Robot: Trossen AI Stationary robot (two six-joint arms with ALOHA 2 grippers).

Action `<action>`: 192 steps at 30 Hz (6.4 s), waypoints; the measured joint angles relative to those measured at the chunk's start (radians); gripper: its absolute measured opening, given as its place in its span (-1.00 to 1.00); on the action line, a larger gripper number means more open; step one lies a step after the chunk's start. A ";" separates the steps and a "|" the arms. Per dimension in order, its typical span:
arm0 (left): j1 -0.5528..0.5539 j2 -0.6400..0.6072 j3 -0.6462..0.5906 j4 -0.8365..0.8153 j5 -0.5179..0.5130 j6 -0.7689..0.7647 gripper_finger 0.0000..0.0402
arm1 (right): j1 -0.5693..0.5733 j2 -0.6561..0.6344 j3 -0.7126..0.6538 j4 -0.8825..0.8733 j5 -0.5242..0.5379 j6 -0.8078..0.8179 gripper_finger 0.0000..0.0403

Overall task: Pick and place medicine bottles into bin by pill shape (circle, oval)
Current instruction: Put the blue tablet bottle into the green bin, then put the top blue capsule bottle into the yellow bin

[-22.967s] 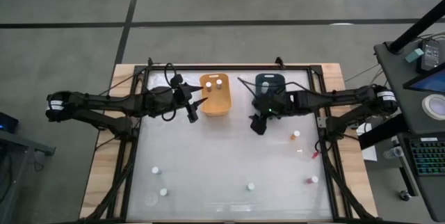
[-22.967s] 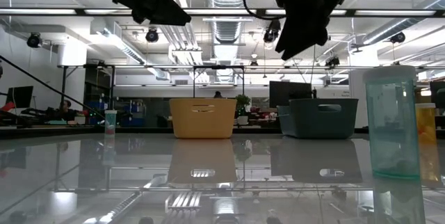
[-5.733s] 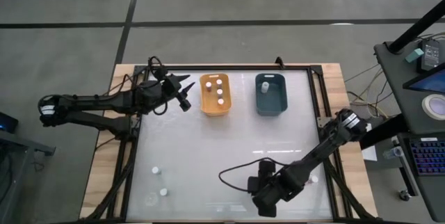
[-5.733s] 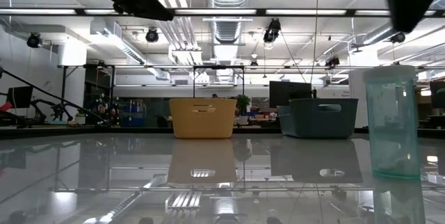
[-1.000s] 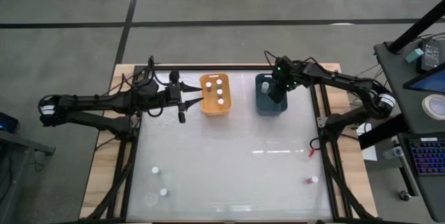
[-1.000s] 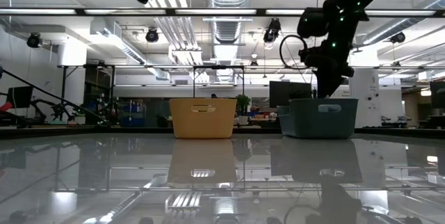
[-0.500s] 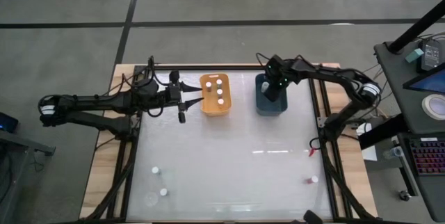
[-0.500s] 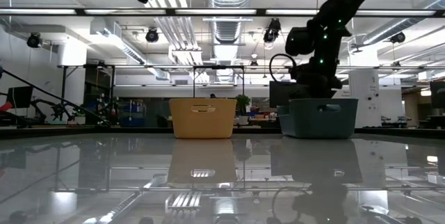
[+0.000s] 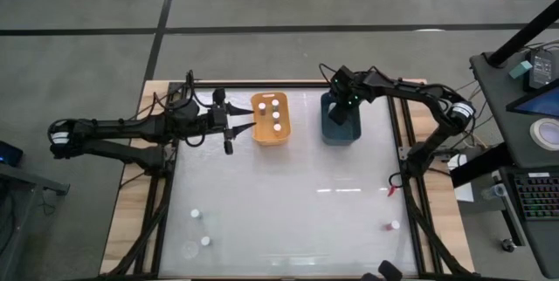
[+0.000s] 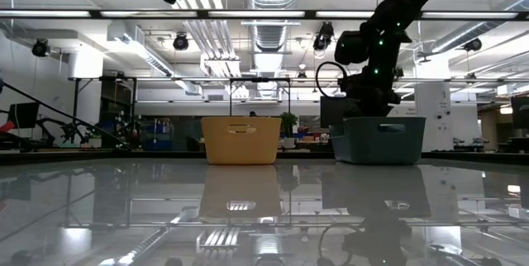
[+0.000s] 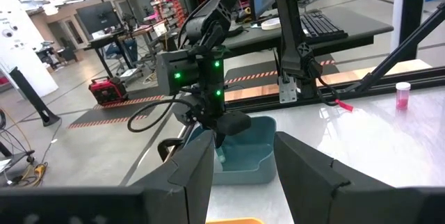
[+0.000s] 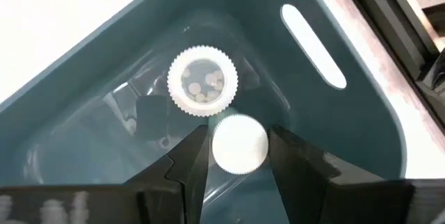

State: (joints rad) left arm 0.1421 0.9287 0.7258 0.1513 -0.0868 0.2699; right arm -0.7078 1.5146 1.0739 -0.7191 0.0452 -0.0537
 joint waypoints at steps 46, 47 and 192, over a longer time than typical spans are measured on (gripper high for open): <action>-0.090 0.001 -0.097 0.011 0.008 -0.416 -0.33 | 0.584 -0.494 -0.118 0.355 0.221 -0.029 -0.43; -0.105 0.001 -0.103 0.009 0.008 -0.446 -0.33 | 0.594 -0.509 -0.136 0.386 0.221 -0.047 -0.43; -0.569 0.555 0.502 -1.263 0.244 -1.779 -0.49 | 0.656 -0.589 -0.349 0.749 0.000 -0.274 -0.44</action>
State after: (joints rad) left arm -0.4274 1.4841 1.2280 -1.1114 0.1570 -1.5087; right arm -0.0521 0.9257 0.7246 0.0297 0.0448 -0.3275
